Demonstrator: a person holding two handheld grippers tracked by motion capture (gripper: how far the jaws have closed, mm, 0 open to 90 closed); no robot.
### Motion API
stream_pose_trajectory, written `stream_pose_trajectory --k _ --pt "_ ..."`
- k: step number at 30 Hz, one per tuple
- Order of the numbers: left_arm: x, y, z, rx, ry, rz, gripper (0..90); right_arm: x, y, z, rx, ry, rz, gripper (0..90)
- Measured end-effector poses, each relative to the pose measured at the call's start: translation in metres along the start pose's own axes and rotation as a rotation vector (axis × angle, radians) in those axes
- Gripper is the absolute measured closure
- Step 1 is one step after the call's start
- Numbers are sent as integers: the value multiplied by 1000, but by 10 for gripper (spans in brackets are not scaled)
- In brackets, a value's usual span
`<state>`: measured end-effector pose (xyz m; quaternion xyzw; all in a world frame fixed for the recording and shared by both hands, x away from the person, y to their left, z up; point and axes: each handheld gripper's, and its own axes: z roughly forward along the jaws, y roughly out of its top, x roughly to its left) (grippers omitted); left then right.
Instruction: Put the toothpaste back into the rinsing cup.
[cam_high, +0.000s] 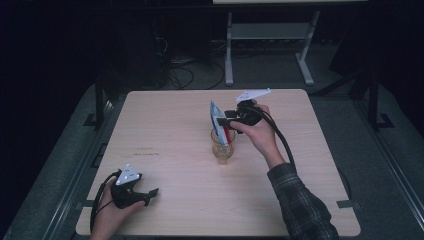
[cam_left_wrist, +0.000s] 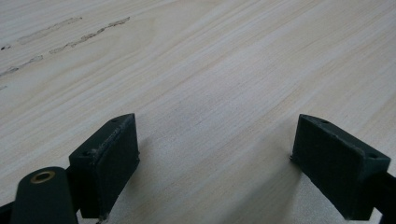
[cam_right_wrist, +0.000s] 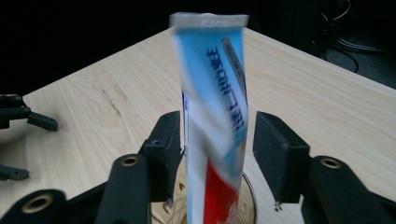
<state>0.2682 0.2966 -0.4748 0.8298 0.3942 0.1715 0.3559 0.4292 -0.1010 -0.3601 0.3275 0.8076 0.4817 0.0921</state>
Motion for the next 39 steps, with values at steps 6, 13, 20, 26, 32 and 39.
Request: stream_pose_trajectory --k 6,13,20,26,32,39 --pt "0 0 0 1 1 0 135 -6 -13 -13 -8 -5 14 475" --pt "0 0 0 1 1 -1 135 -7 -26 -30 -24 -23 15 453" --pt "0 0 0 0 2 -1 135 -5 -43 -48 -28 -42 17 444" --pt "0 0 0 1 1 -1 135 -4 -62 -62 -14 -69 7 435" --pt "0 0 0 0 2 -1 136 -5 -86 -76 -1 -96 21 417" --pt "0 0 0 0 3 0 136 -3 -107 -89 11 -124 24 374"
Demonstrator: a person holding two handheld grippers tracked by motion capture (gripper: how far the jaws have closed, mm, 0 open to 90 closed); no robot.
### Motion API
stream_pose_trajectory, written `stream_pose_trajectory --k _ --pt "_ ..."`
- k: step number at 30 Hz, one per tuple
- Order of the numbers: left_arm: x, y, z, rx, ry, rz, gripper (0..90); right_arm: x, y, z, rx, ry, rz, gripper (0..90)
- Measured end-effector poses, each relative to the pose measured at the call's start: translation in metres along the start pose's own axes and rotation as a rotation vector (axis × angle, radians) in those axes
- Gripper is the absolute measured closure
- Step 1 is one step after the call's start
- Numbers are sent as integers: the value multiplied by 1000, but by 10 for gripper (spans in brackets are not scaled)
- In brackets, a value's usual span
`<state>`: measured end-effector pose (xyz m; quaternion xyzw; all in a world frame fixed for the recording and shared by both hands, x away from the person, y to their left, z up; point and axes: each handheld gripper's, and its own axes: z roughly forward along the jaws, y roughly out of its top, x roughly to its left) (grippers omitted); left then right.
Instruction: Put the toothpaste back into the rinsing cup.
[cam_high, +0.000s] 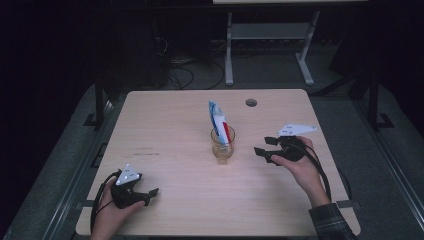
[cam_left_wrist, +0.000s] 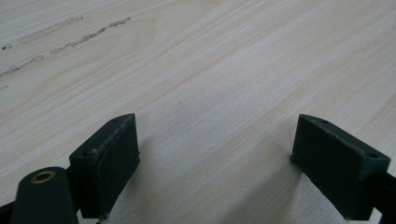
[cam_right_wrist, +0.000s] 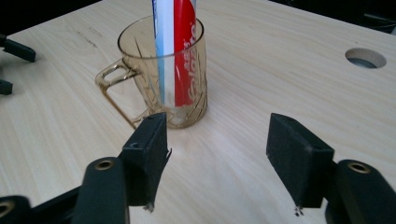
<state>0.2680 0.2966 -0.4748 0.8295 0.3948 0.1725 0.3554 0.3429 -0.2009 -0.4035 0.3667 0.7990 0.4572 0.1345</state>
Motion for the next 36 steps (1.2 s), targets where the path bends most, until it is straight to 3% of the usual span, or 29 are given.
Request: stream_pose_trajectory --k 15,25,36 --pt "0 0 0 -1 1 0 136 4 -58 -29 18 -61 49 309" --pt "0 -1 0 -1 1 0 136 9 -94 -33 94 -93 77 265" --pt "-1 -1 0 -2 2 0 136 10 -112 -36 141 -140 56 236"
